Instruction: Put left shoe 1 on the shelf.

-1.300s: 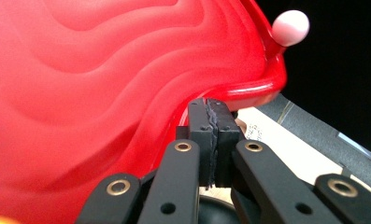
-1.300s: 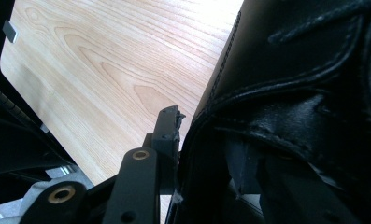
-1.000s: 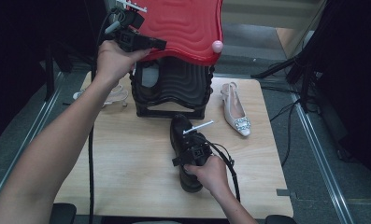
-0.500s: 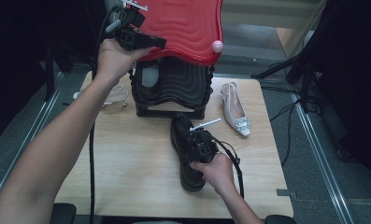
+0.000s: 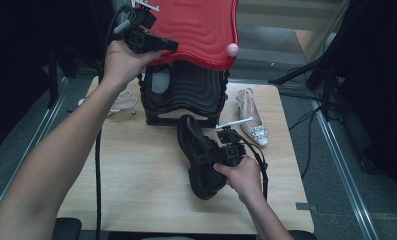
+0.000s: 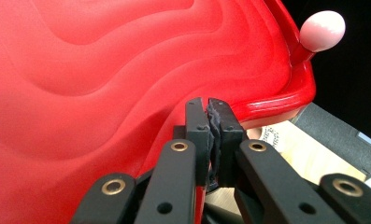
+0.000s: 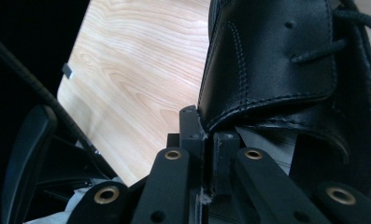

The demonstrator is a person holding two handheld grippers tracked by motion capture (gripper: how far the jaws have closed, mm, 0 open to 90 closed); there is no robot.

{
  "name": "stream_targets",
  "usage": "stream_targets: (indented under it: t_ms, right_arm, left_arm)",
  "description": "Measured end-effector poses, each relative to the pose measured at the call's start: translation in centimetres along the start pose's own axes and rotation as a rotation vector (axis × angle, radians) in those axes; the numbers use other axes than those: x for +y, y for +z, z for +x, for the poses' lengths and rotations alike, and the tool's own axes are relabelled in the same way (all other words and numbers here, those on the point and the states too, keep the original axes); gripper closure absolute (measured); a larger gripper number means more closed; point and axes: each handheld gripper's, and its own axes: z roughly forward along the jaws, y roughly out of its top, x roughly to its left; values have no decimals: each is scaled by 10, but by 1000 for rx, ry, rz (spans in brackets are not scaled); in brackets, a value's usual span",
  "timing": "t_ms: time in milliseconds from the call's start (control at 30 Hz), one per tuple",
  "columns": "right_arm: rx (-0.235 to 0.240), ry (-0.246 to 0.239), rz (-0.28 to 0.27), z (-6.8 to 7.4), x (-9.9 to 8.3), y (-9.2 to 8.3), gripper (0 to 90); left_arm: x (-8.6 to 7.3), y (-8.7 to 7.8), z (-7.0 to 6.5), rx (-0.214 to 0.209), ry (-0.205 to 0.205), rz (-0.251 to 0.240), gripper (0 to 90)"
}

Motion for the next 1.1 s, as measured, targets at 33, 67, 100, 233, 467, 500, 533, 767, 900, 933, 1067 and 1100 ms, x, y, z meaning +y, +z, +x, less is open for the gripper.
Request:
stream_targets:
  t_ms: [33,67,100,233,467,500,533,767,900,933,1067,1100]
  right_arm:
    - [7,-2,1,2,1,-2,881]
    - [12,0,-9,5,1,-4,881]
    - [12,0,-9,5,1,-4,881]
    - [46,-19,-33,13,5,-16,881]
    - [75,-46,-88,28,14,-37,880]
    - [71,-52,-102,31,19,-41,880]
    - [68,-58,-107,32,21,-43,880]
    - [27,-94,-133,34,48,-47,880]
    - [-13,-107,-183,35,68,-45,880]
    - [-20,-101,-199,35,73,-45,880]
    - [-46,-104,-248,38,90,-41,880]
    - [-46,-104,-248,38,90,-41,880]
  left_arm:
    - [0,0,0,3,-1,0,874]
    - [0,0,0,3,0,1,873]
    - [0,0,0,3,0,1,871]
    - [0,-1,1,2,1,6,869]
    - [0,-1,1,-1,-9,9,870]
    - [0,-1,1,-1,-7,9,870]
    - [0,-1,1,0,-2,10,870]
    - [0,-2,1,0,-5,11,875]
    - [0,-2,1,-5,-15,13,899]
    - [0,-2,1,-4,-13,15,899]
    - [1,-2,1,-3,-9,15,900]
    - [1,-1,1,-6,-6,12,900]
